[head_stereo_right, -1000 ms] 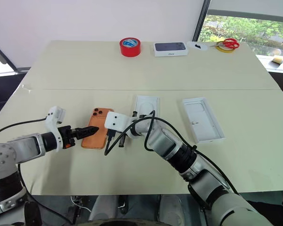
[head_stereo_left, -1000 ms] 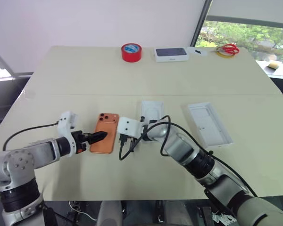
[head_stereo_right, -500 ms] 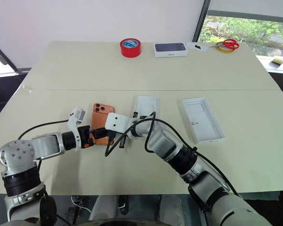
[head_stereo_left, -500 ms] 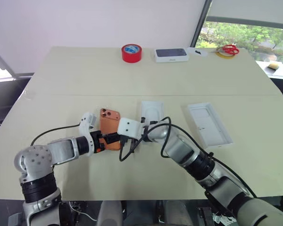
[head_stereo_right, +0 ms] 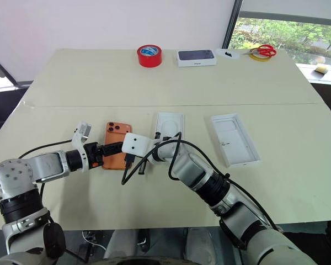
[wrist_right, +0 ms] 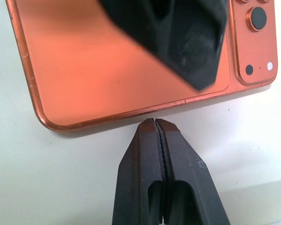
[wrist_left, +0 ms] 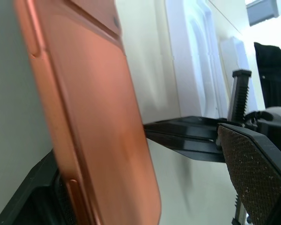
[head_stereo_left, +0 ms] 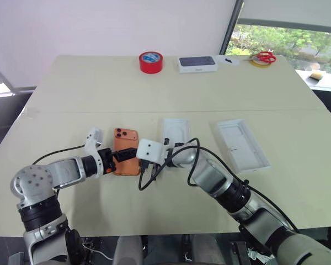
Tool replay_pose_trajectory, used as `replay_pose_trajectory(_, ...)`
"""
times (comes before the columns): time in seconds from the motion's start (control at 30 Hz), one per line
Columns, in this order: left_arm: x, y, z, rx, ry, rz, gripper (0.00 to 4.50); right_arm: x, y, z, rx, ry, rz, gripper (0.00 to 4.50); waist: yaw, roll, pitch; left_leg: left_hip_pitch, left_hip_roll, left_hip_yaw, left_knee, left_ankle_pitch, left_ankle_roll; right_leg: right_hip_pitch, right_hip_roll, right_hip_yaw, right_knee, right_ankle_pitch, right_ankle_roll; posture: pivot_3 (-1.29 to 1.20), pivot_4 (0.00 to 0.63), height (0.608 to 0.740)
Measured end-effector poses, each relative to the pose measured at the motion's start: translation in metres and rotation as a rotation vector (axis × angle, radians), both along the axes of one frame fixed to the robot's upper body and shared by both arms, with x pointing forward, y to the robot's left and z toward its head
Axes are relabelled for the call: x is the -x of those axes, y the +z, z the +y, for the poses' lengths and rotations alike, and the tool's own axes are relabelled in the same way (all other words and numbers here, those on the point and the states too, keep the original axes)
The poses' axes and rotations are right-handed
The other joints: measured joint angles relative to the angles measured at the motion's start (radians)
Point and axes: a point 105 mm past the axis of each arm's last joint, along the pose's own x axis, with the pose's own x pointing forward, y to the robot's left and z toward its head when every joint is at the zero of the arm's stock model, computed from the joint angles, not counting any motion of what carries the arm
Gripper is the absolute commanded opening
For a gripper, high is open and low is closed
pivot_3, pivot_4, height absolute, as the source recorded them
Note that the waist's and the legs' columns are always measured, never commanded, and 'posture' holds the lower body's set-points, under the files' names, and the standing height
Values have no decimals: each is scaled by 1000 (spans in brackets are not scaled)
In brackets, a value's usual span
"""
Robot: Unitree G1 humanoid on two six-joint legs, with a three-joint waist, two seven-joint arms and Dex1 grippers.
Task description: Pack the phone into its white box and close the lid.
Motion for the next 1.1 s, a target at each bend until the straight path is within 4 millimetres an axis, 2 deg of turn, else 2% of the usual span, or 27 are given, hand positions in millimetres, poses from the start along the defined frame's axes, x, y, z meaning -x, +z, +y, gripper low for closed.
replay_pose_trajectory(0.13, -1, 0, 7, 11, 33, 1, 4276, 0, 0, 0, -1, 1, -1, 4, 0, 0, 0, 0, 0, 0, 0, 0, 0, 0, 0, 0, 0, 0, 0, 0, 150, 730)
replay_pose_trajectory(0.23, -1, -1, 12, -4, 55, 9, 3517, 0, 0, 0, -2, 1, -1, 0, -1, 0, 0, 0, 0, 0, 0, 0, 0, -1, 0, 0, 0, 0, 0, 0, 150, 730)
replay_pose_trajectory(0.33, -1, -5, 21, -29, 92, 26, 2106, 0, 0, 0, -2, 2, -2, 0, -1, 0, 0, 0, 0, 0, -1, 0, 0, -1, 0, 0, 0, 0, 0, 0, 150, 730)
replay_pose_trajectory(0.43, -1, -6, 32, -24, 133, 39, 2106, 0, 0, -1, -2, 1, -3, 0, -1, 0, 0, -1, 0, 0, -1, 0, 0, -1, 0, 0, 0, 0, 0, 0, 150, 730)
replay_pose_trajectory(0.57, -1, -6, 37, 1, 156, 42, 2106, -2, 1, -3, -5, -8, -2, 0, 1, 0, 0, -1, 0, 0, -1, 0, 0, -1, 0, 0, 0, 0, 0, 0, 150, 730)
replay_pose_trajectory(0.67, -1, -6, 36, 7, 154, 43, 1299, -6, 3, -8, -8, -34, -3, 0, 3, -1, 0, -1, 0, 0, -1, 0, 0, -1, -1, 0, 0, 0, 0, 0, 150, 730)
replay_pose_trajectory(0.77, -1, -6, 30, 43, 145, 39, 27, -11, 8, -18, -16, -69, -10, 0, 5, -1, 1, -3, 0, 0, -1, 0, 0, -2, -1, 0, 0, 0, 0, 0, 150, 730)
replay_pose_trajectory(0.97, -3, -4, 22, 117, 147, 32, 27, -11, 42, -48, -93, -112, -67, 0, 4, -2, 1, -3, 0, 0, -1, 0, 0, -3, -1, 0, 0, 0, 0, 0, 150, 730)
replay_pose_trajectory(1.1, -4, -2, 19, 168, 154, 31, 27, -1, 51, -63, -124, -115, -49, 0, 5, -2, 1, -3, 0, 0, -1, -1, 2, -3, -1, 0, -1, 0, 0, 0, 150, 730)
